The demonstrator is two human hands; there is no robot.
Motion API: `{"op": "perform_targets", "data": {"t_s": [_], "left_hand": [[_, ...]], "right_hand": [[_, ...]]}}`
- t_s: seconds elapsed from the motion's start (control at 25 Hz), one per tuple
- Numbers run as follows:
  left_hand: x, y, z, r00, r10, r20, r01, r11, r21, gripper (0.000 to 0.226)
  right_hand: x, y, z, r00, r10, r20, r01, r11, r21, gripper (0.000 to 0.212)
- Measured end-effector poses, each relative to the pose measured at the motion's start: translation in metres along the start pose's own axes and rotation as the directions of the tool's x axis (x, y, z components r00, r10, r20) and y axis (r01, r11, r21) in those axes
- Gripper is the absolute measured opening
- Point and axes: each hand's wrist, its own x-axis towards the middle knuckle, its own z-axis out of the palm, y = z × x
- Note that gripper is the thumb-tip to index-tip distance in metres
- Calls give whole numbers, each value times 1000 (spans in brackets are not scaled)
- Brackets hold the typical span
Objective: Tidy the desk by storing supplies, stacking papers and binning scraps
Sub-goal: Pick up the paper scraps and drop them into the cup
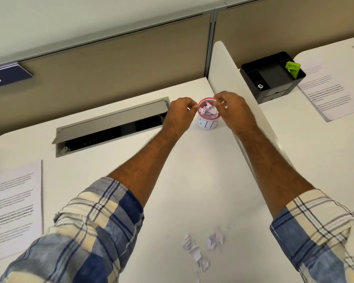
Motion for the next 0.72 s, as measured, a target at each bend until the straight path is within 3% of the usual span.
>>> {"op": "perform_targets", "data": {"t_s": [0.12, 0.24, 0.4, 0.52, 0.72], "left_hand": [[-46, -16, -15, 1000, 7, -12, -8, 999, -36, 14], [-99, -42, -27, 999, -28, -24, 26, 996, -88, 10], [-170, -75, -34, 989, -145, 0, 145, 985, -89, 10], [-224, -101, -23, 981, -193, -25, 192, 980, -57, 11], [-299, -140, -2, 906, -417, 74, 411, 907, 88, 23]], "right_hand": [[-36, 3, 3, 996, -91, -3, 91, 995, 38, 34], [-82, 9, 6, 987, -155, -38, 159, 973, 166, 21], [-141, 23, 8, 993, -66, 101, 34, 956, 290, 13], [-183, 50, 13, 966, -5, 257, -51, 976, 212, 14], [-236, 83, 16, 893, 91, 440, -95, 995, -13, 19]]}}
